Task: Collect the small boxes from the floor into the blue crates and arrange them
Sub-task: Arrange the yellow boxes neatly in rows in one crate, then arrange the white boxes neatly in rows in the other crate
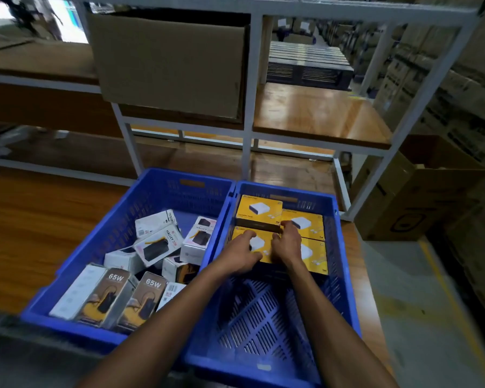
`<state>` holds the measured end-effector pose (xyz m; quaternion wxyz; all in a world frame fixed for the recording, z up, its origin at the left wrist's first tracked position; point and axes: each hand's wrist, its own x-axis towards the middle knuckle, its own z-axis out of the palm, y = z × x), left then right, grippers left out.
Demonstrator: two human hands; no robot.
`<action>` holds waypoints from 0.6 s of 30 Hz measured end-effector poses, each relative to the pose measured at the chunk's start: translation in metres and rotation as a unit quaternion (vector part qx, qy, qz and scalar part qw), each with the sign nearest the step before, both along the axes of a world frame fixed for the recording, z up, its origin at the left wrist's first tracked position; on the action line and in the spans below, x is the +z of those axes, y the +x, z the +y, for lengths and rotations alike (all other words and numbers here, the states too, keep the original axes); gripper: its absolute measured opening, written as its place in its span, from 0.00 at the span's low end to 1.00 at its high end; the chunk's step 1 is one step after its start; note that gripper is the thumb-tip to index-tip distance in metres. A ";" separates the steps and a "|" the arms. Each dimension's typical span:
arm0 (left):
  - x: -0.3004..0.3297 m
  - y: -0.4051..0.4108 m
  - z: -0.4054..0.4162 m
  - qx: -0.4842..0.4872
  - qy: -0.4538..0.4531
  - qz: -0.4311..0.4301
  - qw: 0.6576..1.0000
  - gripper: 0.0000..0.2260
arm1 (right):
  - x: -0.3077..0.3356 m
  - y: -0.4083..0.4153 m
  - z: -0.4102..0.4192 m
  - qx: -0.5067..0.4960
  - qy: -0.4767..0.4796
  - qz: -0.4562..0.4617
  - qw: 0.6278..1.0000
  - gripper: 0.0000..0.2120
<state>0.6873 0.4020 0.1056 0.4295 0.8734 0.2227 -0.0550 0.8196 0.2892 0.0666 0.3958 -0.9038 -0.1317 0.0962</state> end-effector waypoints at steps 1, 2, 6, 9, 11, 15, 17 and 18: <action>0.003 0.000 0.002 -0.009 -0.003 -0.006 1.000 0.31 | 0.003 -0.002 0.000 -0.001 -0.010 -0.001 1.000 0.22; 0.007 -0.001 0.004 -0.016 -0.001 -0.012 1.000 0.31 | 0.006 -0.004 0.002 -0.007 -0.016 0.001 1.000 0.24; 0.025 -0.012 0.023 -0.043 -0.003 -0.082 0.996 0.27 | 0.026 -0.036 0.020 -0.071 -0.021 -0.016 0.997 0.26; 0.036 -0.028 0.044 -0.031 -0.050 -0.161 0.985 0.19 | 0.040 -0.069 0.044 -0.078 0.005 -0.095 0.992 0.20; 0.038 -0.041 0.064 -0.014 -0.061 -0.192 0.979 0.15 | 0.048 -0.088 0.062 -0.058 0.041 -0.140 0.988 0.16; 0.032 -0.067 0.111 0.033 -0.045 -0.202 0.978 0.12 | 0.060 -0.119 0.096 -0.003 0.085 -0.208 0.974 0.12; 0.030 -0.081 0.134 0.056 -0.012 -0.193 0.979 0.11 | 0.061 -0.135 0.112 0.044 0.076 -0.235 0.968 0.10; 0.029 -0.087 0.145 0.067 0.003 -0.184 0.981 0.10 | 0.061 -0.143 0.120 0.066 0.067 -0.237 0.967 0.10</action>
